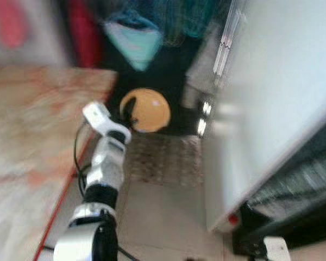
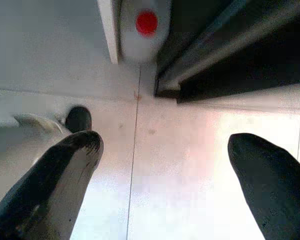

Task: Restocking fridge

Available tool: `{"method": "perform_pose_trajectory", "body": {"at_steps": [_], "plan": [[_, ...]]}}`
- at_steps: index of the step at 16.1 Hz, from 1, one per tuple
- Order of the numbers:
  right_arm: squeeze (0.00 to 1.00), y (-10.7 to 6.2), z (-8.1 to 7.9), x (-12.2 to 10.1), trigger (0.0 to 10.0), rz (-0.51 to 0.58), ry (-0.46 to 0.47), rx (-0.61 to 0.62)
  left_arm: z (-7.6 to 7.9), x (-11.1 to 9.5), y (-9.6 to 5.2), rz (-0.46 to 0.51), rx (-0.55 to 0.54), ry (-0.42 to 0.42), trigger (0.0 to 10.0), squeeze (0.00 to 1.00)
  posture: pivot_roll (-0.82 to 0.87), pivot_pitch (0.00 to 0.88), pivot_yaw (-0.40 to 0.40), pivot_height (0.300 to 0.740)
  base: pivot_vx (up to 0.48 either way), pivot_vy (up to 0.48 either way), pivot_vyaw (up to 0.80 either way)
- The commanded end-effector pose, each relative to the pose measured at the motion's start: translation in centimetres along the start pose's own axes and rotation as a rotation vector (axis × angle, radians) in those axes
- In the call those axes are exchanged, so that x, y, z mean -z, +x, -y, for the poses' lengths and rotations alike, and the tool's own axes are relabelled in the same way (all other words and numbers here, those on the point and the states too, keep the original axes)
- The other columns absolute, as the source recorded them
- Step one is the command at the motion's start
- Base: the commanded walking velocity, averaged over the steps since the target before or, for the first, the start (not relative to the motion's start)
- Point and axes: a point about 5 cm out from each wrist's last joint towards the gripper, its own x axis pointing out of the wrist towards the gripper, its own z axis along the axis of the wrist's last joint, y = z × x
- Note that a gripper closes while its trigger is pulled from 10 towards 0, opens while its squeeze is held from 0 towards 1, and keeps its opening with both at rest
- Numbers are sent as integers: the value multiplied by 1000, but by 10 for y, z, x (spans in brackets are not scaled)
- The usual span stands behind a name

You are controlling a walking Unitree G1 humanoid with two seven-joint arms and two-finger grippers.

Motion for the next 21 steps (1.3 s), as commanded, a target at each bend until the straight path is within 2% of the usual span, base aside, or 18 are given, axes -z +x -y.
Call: {"method": "perform_pose_trajectory", "body": {"at_steps": [1,4,6,9,11,12,13,14,15,17,18,19,20,21], "plan": [[0,0,-1,-1,10000,0,-3,-7,0,-3,2,5,-3,11,10000,0,7,80,44,740,0,0,-800],[0,0,-1,-1,10000,-3,-8,-12,-4,-3,1,6,-26,12,10000,0,7,80,43,740,0,0,-800],[0,0,-1,-1,10000,-5,-10,-14,-12,-4,-1,9,-74,20,10000,0,7,83,45,740,0,0,-800],[0,0,-2,0,10000,-6,-7,-16,-29,-10,-3,7,-167,63,10000,0,7,89,49,740,0,0,-800],[0,0,-3,1,10000,-8,-4,-17,-51,-9,-9,-55,-265,76,10000,0,13,99,59,740,0,0,-800],[0,0,-5,2,10000,-12,4,-19,-72,0,-21,-136,-317,83,10000,0,11,104,70,740,0,0,-800],[0,1,-6,3,10000,-14,9,-21,-87,5,-31,-173,-388,23,10000,0,13,103,78,740,0,0,-800],[0,1,-7,3,10000,-14,12,-22,-94,6,-36,-183,-425,18,10000,0,11,103,91,740,0,0,-800],[0,1,-10,4,10000,-15,27,-22,-121,14,-61,-243,-567,24,10000,0,6,105,108,740,0,0,-800],[0,0,-13,8,10000,-22,45,-16,-141,27,-89,-321,-676,29,10000,0,0,106,120,740,0,0,-800],[0,0,-13,9,10000,-24,48,-15,-144,29,-94,-334,-692,32,10000,0,0,107,121,740,0,0,-800],[0,0,-14,13,10000,-33,56,-11,-156,38,-114,-379,-775,18,10000,0,-6,111,129,740,0,0,-800],[0,-1,-14,14,10000,-36,57,-11,-159,41,-121,-394,-801,14,10000,0,-6,111,129,740,0,0,-800],[0,-1,-16,17,10000,-39,72,-6,-167,49,-140,-447,-866,7,10000,0,-10,119,135,740,0,0,-706]]}}
